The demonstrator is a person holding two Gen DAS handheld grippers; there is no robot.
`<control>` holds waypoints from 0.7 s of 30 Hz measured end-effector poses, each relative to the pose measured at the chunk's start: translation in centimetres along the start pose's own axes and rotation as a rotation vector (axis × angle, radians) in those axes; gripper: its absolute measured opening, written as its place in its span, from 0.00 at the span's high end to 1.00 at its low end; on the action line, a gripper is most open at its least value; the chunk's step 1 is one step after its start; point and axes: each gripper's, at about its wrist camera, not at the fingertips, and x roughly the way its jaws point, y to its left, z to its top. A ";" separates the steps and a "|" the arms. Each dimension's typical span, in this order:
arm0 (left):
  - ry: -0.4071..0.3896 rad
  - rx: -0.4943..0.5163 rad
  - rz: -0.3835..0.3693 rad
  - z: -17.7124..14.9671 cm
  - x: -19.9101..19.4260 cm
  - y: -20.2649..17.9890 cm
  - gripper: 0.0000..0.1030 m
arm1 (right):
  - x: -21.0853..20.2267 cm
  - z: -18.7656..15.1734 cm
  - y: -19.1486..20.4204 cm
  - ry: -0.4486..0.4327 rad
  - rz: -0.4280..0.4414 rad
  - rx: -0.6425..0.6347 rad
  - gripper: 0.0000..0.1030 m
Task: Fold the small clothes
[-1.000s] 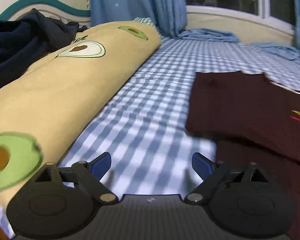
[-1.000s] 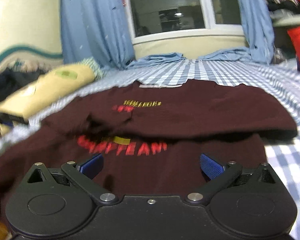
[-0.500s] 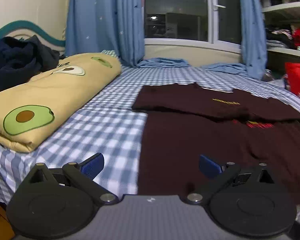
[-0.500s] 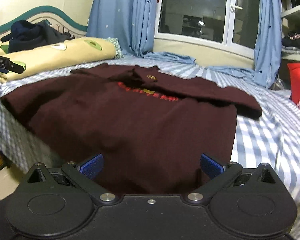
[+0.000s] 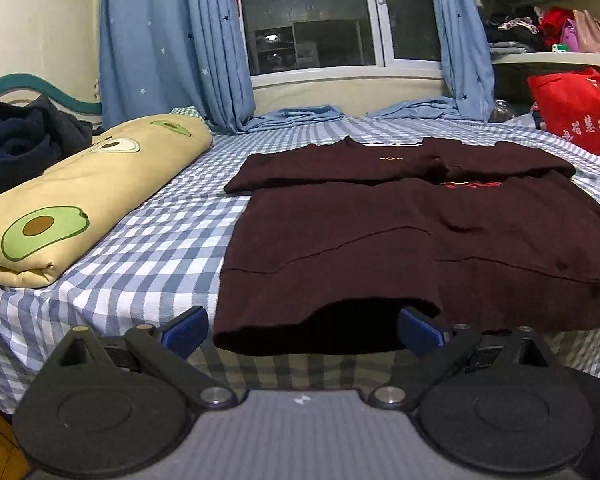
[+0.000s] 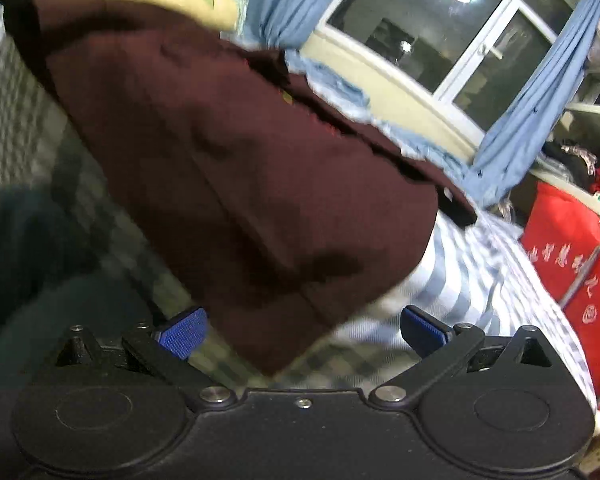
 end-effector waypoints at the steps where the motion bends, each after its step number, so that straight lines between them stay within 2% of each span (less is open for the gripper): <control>1: -0.008 0.016 -0.002 -0.1 -0.1 -0.2 0.01 | 0.2 -0.3 -0.7 0.006 0.055 0.055 0.01; 4: -0.035 0.096 0.006 -0.7 -0.3 -1.0 0.01 | 1.0 -1.1 -3.3 0.014 0.214 0.256 0.01; 6: -0.064 0.177 0.014 -1.4 -0.3 -1.8 0.01 | 2.2 -1.5 -4.8 0.032 0.263 0.374 0.04; 8: -0.069 0.262 0.044 -2.1 0.1 -2.8 0.01 | 3.6 -1.9 -6.0 0.048 0.304 0.487 0.15; 12: -0.088 0.381 0.083 -3.5 1.0 -4.3 0.01 | 5.9 -2.3 -7.7 0.099 0.382 0.668 0.26; 14: -0.077 0.417 0.102 -4.0 1.7 -4.7 0.01 | 6.0 -2.4 -8.0 0.103 0.417 0.708 0.49; 15: -0.074 0.420 0.106 -4.2 1.9 -4.7 0.01 | 6.0 -2.3 -8.3 0.109 0.418 0.717 0.58; 16: -0.071 0.418 0.113 -4.3 2.2 -4.8 0.01 | 5.8 -2.3 -8.6 0.110 0.423 0.725 0.78; 17: -0.072 0.422 0.121 -4.4 2.4 -4.9 0.01 | 5.5 -2.5 -9.1 0.112 0.440 0.747 0.88; 21: -0.086 0.461 0.124 -4.7 2.6 -5.7 0.01 | 3.0 -2.5 -11.2 0.079 0.559 0.878 0.91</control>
